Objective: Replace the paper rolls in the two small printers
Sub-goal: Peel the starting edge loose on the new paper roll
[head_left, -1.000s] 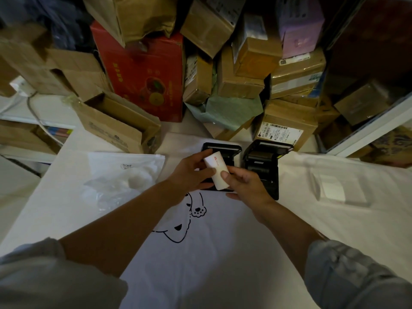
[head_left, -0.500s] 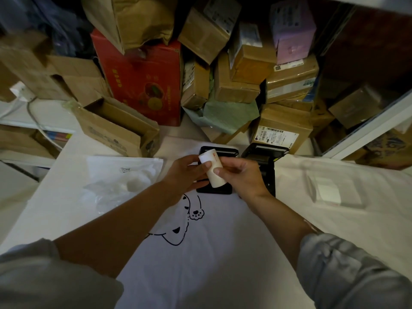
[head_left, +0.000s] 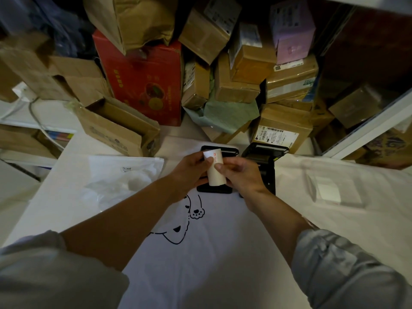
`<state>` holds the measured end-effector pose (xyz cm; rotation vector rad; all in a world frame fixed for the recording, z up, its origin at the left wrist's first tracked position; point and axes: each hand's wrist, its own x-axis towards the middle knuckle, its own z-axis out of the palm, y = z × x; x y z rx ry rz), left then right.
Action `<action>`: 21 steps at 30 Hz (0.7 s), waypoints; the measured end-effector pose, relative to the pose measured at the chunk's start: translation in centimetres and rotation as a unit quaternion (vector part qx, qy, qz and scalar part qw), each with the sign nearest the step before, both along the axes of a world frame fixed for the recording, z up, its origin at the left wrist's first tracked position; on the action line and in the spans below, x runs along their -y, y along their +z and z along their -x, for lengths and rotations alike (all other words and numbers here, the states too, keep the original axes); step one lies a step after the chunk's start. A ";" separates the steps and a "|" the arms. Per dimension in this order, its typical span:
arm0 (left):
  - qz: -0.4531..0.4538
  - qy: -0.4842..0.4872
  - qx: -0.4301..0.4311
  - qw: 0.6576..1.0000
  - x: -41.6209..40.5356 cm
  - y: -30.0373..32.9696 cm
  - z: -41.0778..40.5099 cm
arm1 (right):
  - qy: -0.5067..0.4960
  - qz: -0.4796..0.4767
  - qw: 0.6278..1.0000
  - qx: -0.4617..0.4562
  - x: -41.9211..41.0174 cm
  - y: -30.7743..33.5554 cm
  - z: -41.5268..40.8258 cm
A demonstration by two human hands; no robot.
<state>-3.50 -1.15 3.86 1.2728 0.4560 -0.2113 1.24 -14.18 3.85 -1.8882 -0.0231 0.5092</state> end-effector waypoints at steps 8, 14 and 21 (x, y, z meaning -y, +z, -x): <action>-0.006 0.006 -0.001 1.000 0.3 -0.3 0.0 | -0.035 0.013 0.999 0.017 -0.4 -0.4 0.3; -0.006 0.000 0.006 1.000 0.1 -0.4 0.1 | -0.012 0.022 0.998 0.053 -0.4 -0.4 0.6; 0.000 0.004 0.011 1.000 0.1 -0.2 0.1 | -0.030 0.026 0.998 0.056 -0.5 -0.4 0.8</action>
